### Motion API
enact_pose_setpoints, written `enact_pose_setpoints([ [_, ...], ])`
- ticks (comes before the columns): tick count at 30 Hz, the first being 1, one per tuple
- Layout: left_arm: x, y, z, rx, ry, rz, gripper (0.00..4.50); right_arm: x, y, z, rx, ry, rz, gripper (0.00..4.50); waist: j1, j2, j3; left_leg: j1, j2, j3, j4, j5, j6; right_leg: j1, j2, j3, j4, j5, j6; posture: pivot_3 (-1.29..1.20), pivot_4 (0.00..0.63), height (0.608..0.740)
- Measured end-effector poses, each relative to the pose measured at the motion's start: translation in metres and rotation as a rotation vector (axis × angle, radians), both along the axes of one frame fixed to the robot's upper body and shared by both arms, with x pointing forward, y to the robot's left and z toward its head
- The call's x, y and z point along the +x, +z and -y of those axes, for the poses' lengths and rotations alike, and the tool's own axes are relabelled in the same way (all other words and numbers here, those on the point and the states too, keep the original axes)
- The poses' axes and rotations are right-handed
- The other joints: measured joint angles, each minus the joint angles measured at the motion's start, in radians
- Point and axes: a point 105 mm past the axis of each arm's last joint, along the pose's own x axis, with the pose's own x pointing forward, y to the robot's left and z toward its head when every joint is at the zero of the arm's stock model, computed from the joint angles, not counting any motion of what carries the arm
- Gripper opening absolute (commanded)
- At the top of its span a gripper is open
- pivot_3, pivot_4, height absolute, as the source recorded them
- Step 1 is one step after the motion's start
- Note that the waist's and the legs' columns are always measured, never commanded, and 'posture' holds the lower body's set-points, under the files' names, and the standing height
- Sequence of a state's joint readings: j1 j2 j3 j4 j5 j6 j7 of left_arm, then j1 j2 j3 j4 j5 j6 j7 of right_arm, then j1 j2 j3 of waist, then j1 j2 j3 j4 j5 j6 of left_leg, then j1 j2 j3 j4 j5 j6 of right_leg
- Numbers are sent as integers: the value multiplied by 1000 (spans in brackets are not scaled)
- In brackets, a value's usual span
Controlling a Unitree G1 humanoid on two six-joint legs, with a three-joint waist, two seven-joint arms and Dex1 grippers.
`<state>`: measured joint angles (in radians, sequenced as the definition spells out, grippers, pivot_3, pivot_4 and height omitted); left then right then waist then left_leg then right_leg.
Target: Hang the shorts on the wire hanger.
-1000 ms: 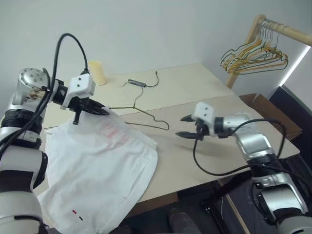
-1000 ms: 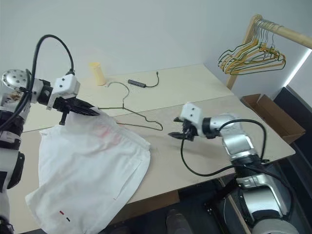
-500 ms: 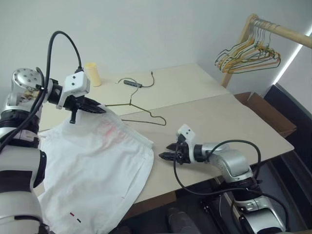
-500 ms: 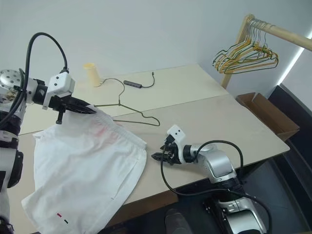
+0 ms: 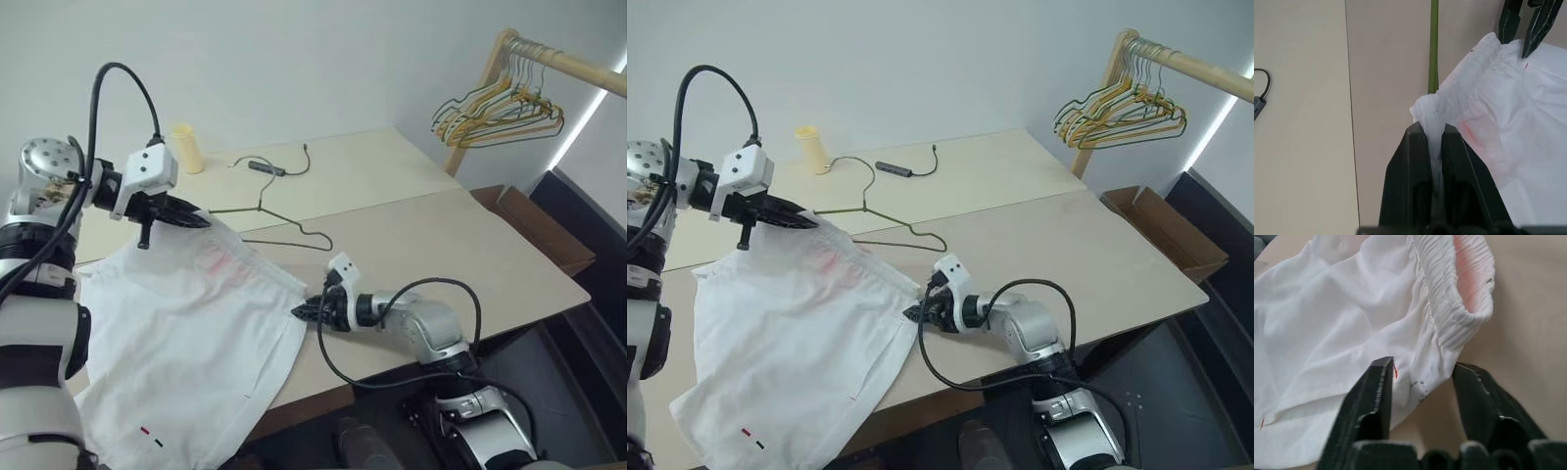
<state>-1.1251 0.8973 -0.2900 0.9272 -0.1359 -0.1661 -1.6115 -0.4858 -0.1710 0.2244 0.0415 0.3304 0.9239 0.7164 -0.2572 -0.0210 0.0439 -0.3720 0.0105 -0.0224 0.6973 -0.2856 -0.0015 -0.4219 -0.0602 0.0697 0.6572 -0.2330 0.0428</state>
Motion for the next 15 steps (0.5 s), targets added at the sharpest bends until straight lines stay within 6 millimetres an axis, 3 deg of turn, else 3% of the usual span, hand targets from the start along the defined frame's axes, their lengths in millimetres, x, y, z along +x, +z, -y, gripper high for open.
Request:
enact_pose_setpoints([
  [3, -1, 1, -2, -2, 3, 4, 0, 3, -3, 1, -7, -14, -12, 42, 1, 0, 0, 0, 0, 0, 0, 0, 0, 0, 0, 0, 0, 0, 0, -168, 0, 740],
  [10, -5, -1, -4, -22, 9, -9, 0, 8, -10, 9, -39, -49, -14, 42, 2, 0, 0, 0, 0, 0, 0, 0, 0, 0, 0, 0, 0, 0, 0, -163, 0, 740],
  [15, -15, 10, -6, -58, -10, 3, 0, 27, -2, 33, -101, -102, 96, 42, 1, 0, 0, 0, 0, 0, 0, 0, 0, 0, 0, 0, 0, 0, 0, -173, 0, 740],
])
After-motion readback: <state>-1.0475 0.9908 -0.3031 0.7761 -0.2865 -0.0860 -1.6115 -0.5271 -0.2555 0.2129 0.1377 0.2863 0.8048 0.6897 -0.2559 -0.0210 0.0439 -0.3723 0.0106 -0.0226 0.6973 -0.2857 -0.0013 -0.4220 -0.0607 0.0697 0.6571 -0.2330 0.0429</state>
